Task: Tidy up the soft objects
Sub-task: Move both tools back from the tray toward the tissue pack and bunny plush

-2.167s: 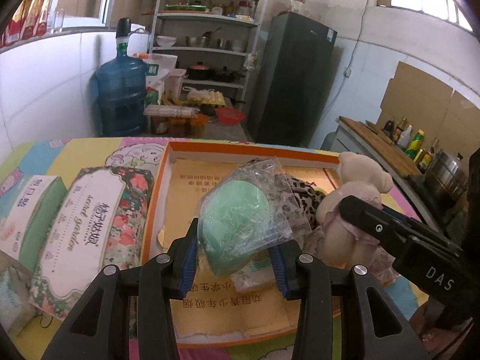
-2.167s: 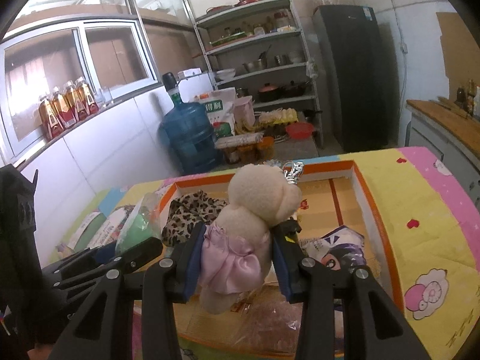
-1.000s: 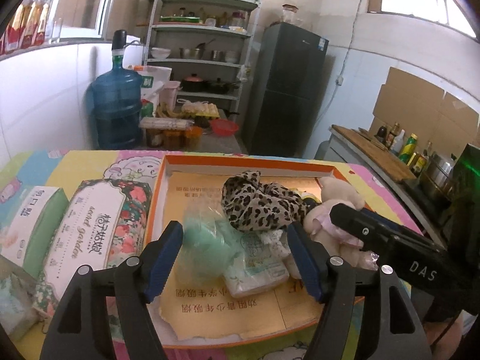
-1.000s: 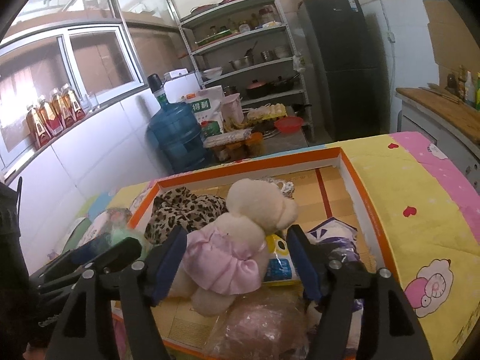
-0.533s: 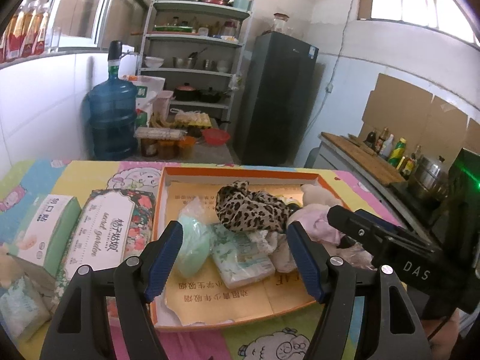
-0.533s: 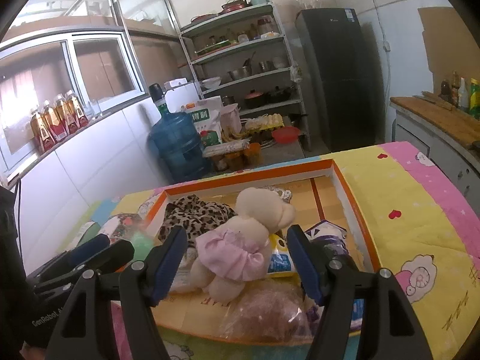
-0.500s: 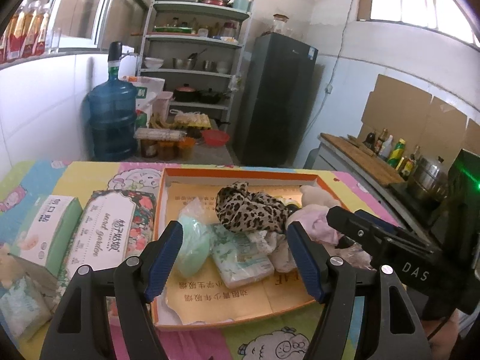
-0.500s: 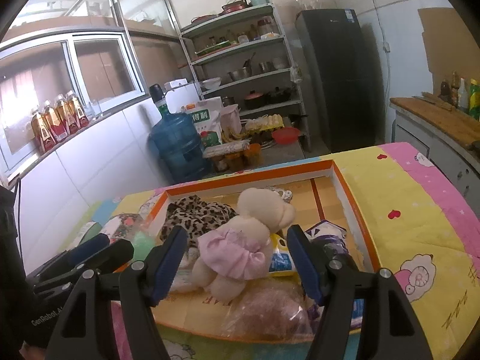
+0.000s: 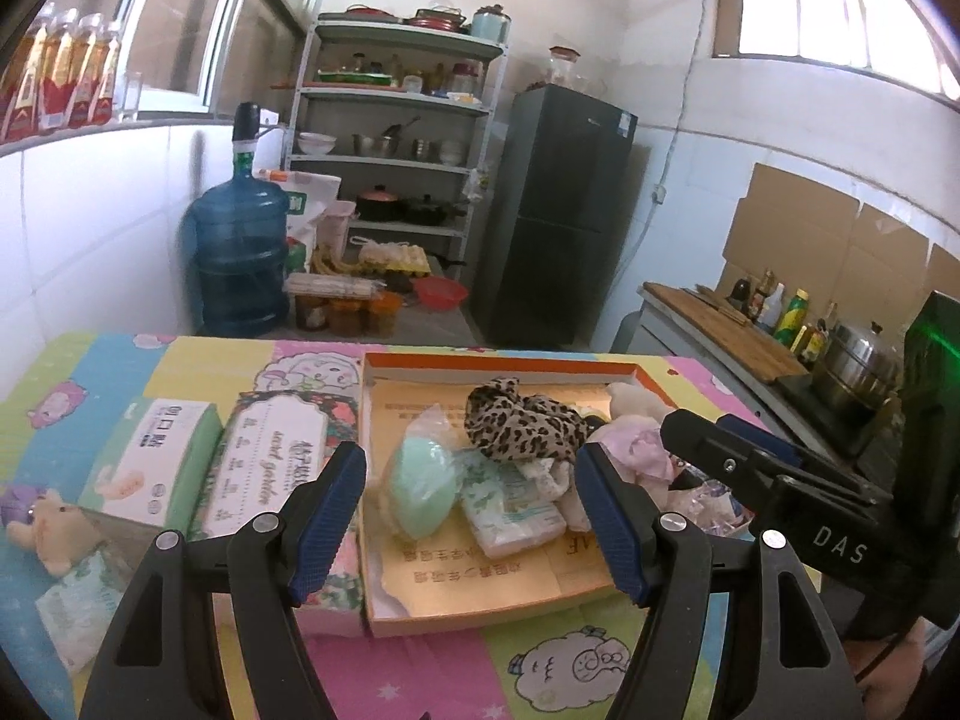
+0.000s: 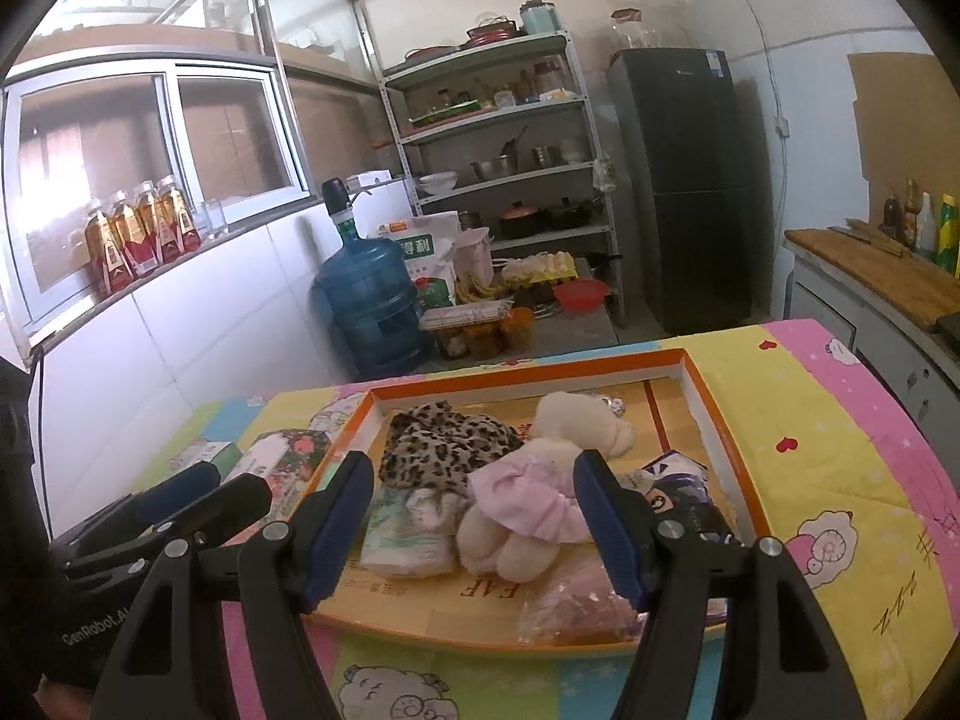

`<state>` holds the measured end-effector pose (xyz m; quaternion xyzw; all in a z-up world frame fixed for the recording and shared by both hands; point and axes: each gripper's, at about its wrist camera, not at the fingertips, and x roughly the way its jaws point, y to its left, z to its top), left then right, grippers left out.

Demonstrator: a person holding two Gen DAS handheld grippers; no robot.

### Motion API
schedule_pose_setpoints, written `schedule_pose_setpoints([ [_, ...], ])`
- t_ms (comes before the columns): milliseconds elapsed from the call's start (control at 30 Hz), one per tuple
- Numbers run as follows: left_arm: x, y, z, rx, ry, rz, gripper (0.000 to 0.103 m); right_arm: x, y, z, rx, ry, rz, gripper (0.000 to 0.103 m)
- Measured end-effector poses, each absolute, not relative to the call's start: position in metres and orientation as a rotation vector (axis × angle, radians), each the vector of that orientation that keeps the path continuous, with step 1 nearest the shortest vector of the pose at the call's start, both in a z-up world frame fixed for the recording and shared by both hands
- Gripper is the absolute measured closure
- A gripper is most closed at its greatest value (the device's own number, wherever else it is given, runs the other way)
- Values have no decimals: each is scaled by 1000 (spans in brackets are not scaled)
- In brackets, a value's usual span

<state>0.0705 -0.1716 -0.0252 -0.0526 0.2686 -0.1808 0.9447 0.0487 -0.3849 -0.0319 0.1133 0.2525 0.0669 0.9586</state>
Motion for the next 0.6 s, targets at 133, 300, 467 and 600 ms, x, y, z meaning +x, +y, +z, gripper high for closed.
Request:
schedule_pose_setpoints([
  [133, 65, -164, -22, -112, 537, -354, 29, 46, -377, -28, 221, 510, 144, 34],
  [300, 57, -152, -17, -113, 524, -341, 29, 45, -359, -23, 205, 511, 162, 34],
  [467, 50, -135, -14, -124, 515, -326, 29, 41, -342, -18, 195, 508, 180, 34],
  [600, 45, -121, -13, -129, 513, -316, 29, 37, -326, -15, 183, 504, 192, 34],
])
